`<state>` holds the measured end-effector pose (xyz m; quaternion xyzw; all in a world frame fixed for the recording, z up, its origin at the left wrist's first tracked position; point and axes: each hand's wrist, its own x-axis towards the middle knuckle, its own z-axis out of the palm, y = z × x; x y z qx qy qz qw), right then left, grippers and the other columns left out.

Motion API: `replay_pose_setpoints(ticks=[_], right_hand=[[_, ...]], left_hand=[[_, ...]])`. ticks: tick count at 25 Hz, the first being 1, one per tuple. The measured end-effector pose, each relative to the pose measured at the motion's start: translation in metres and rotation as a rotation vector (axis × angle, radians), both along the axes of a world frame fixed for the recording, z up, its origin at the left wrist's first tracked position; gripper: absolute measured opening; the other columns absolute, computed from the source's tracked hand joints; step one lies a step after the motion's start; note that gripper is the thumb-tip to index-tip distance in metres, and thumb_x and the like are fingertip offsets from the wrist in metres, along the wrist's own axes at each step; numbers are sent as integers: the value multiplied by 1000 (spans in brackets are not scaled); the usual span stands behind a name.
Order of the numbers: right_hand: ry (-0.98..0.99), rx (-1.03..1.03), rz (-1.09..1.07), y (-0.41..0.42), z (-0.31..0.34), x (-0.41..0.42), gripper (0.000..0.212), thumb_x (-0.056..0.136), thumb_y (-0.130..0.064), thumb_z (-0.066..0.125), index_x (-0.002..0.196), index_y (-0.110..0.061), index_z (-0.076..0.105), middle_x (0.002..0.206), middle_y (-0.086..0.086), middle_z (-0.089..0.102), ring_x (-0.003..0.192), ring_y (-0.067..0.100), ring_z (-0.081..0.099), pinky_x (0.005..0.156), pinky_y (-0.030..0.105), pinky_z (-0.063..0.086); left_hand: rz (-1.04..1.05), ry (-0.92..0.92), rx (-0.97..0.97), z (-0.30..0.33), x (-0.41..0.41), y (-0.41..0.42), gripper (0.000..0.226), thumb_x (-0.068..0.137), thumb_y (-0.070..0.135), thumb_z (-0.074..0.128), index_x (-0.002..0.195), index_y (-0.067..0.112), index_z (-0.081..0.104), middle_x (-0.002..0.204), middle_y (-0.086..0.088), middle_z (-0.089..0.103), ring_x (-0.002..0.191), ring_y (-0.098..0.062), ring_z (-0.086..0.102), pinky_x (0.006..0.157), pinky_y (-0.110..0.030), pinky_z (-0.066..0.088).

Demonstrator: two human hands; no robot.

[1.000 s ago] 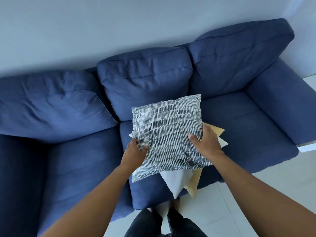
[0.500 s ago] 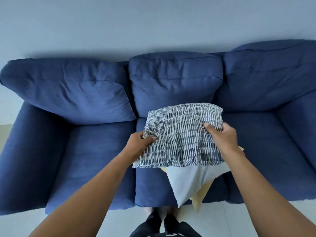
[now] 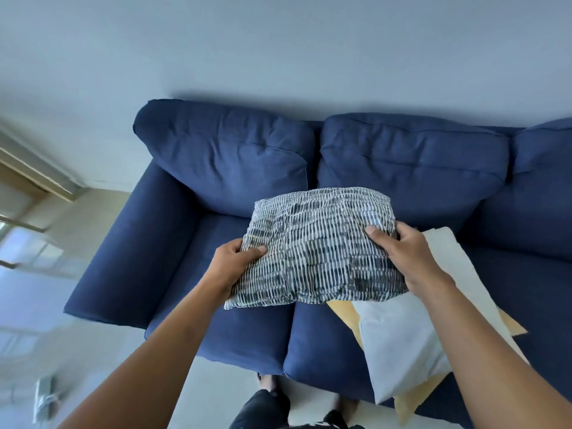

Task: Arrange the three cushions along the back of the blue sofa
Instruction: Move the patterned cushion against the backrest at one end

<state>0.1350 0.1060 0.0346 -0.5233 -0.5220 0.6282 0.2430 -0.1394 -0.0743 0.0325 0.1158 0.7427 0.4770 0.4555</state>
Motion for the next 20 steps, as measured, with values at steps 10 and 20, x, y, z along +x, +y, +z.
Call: replay_pose_setpoints(ticks=[10, 20], right_hand=[[-11, -110, 128, -47, -38, -189, 28, 90, -23, 80, 116, -19, 69, 114, 7, 79, 100, 25, 77, 93, 52, 61], [-90, -291, -78, -54, -115, -337, 63, 88, -12, 81, 146, -23, 59, 116, 10, 77, 99, 27, 78, 91, 47, 62]], left_hand=[[69, -149, -64, -27, -199, -65, 30, 89, 10, 77, 116, -1, 70, 109, -31, 77, 93, -44, 76, 79, -54, 64], [-21, -255, -193, -91, -388, -50, 26, 90, 7, 73, 115, -1, 74, 107, -26, 77, 65, -27, 76, 61, -40, 66]])
